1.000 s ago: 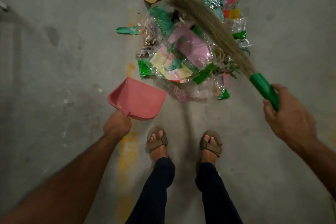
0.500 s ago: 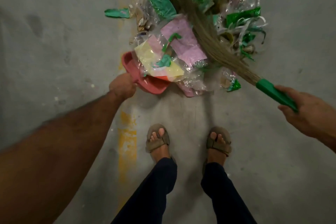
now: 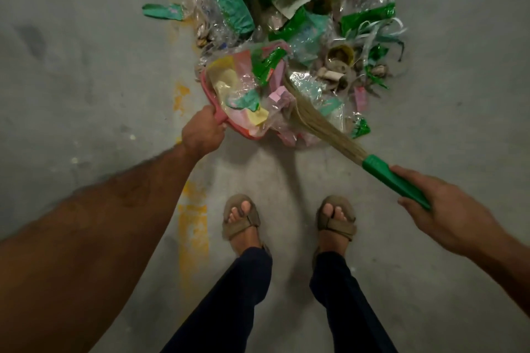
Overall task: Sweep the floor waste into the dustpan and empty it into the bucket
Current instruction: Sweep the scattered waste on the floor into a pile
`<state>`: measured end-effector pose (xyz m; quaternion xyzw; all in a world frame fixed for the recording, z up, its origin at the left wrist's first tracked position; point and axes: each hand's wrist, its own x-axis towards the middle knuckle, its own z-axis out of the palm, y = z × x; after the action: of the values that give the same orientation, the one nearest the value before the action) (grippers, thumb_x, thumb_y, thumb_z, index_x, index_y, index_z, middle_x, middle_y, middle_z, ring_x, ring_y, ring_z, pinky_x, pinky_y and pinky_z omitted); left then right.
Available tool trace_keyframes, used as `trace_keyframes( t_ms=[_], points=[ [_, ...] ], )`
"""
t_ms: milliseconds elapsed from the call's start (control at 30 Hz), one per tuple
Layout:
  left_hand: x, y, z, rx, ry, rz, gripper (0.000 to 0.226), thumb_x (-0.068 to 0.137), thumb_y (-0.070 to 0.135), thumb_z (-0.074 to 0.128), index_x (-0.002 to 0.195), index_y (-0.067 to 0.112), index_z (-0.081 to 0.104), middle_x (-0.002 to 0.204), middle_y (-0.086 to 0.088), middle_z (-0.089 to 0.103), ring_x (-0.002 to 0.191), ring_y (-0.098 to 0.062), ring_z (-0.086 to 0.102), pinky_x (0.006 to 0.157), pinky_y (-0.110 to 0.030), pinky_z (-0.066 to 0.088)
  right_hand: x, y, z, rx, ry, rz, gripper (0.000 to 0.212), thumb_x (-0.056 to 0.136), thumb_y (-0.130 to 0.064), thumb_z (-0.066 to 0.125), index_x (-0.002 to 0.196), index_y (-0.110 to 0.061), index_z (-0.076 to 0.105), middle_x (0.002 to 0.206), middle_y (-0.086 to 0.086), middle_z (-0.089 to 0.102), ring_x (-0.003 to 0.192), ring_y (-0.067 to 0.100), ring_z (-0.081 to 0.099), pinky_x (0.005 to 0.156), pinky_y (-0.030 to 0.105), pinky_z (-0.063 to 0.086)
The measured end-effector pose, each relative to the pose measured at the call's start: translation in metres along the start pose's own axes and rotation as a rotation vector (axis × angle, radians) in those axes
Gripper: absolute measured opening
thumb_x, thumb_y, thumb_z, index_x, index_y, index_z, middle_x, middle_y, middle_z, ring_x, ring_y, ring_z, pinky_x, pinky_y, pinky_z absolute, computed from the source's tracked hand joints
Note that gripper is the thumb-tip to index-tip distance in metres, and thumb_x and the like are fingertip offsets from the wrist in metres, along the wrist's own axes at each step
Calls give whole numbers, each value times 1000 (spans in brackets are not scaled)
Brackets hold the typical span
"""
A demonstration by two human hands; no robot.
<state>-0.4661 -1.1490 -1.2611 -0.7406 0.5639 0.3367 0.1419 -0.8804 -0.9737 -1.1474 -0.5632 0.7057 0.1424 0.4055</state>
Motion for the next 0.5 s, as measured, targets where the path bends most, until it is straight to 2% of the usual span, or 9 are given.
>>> trace_keyframes(
  t_ms=[267, 500],
  points=[
    [-27, 4, 8, -231, -19, -25, 44, 92, 29, 65, 132, 14, 55, 124, -9, 65, 112, -31, 61, 91, -34, 44, -47, -10, 21, 128, 5, -20, 67, 95, -38, 59, 150, -55, 25, 123, 0, 64, 102, 20, 62, 85, 43, 55],
    [-62, 1, 15, -404, 19, -31, 39, 84, 33, 68, 118, 17, 60, 106, -6, 69, 98, -32, 65, 90, -44, 53, -90, -14, 14, 176, 25, 3, 67, 96, -34, 62, 150, -55, 30, 133, -4, 61, 111, 18, 60, 90, 38, 52]
  ],
)
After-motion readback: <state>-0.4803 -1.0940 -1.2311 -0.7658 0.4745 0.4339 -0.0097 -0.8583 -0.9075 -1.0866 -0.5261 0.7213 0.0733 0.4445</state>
